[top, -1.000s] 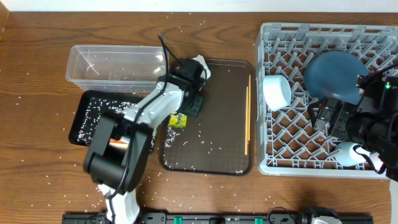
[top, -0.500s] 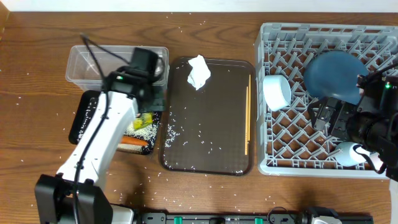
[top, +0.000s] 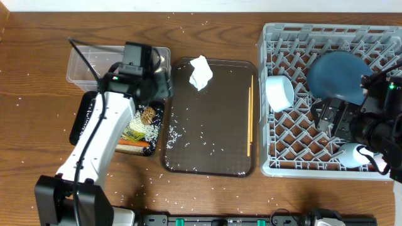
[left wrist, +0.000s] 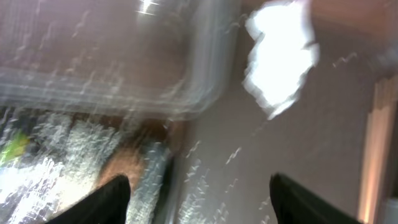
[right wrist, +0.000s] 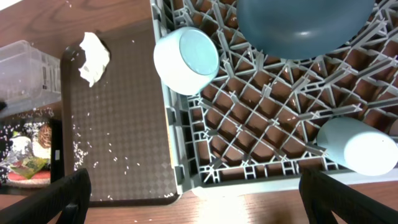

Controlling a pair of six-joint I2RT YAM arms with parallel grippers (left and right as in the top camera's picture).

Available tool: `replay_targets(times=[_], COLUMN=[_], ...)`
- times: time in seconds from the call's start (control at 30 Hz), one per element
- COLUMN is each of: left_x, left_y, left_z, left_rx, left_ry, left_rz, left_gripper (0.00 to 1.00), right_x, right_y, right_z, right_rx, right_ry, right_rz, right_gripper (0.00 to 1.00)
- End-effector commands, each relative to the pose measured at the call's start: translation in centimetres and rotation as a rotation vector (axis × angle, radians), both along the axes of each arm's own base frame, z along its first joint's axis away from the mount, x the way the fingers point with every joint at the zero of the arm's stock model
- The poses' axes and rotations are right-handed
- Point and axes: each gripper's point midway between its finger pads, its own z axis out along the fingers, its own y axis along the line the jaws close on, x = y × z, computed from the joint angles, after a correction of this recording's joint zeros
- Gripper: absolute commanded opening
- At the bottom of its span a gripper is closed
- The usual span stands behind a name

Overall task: Sort waste into correct bins and load items into the dishwasher rack
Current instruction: 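Drop the wrapper onto the black tray with the left gripper, then grasp the white tissue on the brown tray with the left gripper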

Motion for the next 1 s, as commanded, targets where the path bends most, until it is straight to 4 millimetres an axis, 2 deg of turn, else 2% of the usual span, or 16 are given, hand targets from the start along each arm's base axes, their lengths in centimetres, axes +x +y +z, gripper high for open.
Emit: replay_targets(times=[0.0, 0.1, 0.17, 0.27, 0.43, 0.6, 0.77, 0.83, 0.93, 0.97], left_x=[1.8, 4.1, 5.8, 7.6, 9.5, 10.4, 9.9, 9.7, 9.3, 9.2], left_y=[-5.3, -7.8, -8.8, -9.6, -10.5, -11.2, -11.2, -11.3, -11.6, -11.7], left_z=[2.5, 2.9, 1.8, -1.5, -7.1, -10.5, -13.7, -14.6, -15.3, -15.3], left_rx=[-0.034, 0.024, 0.1, 0.135, 0.13, 0.123, 0.131, 0.134, 0.136, 0.135], left_ry=[-0.167, -0.314, -0.367, -0.366, -0.334, -0.325, -0.269, -0.25, -0.234, -0.234], left_rz=[-0.245, -0.343, -0.383, -0.395, -0.401, -0.411, -0.421, -0.426, -0.435, -0.438], left_gripper=[0.79, 0.79, 0.79, 0.79, 0.79, 0.79, 0.78, 0.74, 0.64, 0.54], right_x=[0.2, 0.2, 0.1, 0.0, 0.1, 0.2, 0.4, 0.5, 0.6, 0.7], right_y=[-0.3, -0.3, -0.3, -0.3, -0.3, -0.3, -0.4, -0.4, -0.4, -0.4], right_z=[0.4, 0.4, 0.4, 0.3, 0.3, 0.2, 0.0, -0.2, -0.4, -0.4], right_rx=[-0.006, -0.005, -0.005, -0.005, -0.005, -0.004, -0.003, 0.0, 0.0, 0.001], right_ry=[-0.015, -0.015, -0.014, -0.01, -0.011, -0.006, 0.006, 0.013, 0.023, 0.025], right_rz=[-0.007, -0.008, -0.007, -0.007, -0.008, -0.008, -0.008, -0.011, -0.01, -0.01], right_gripper=[0.99, 0.99, 0.99, 0.99, 0.99, 0.99, 0.99, 0.99, 0.99, 0.99])
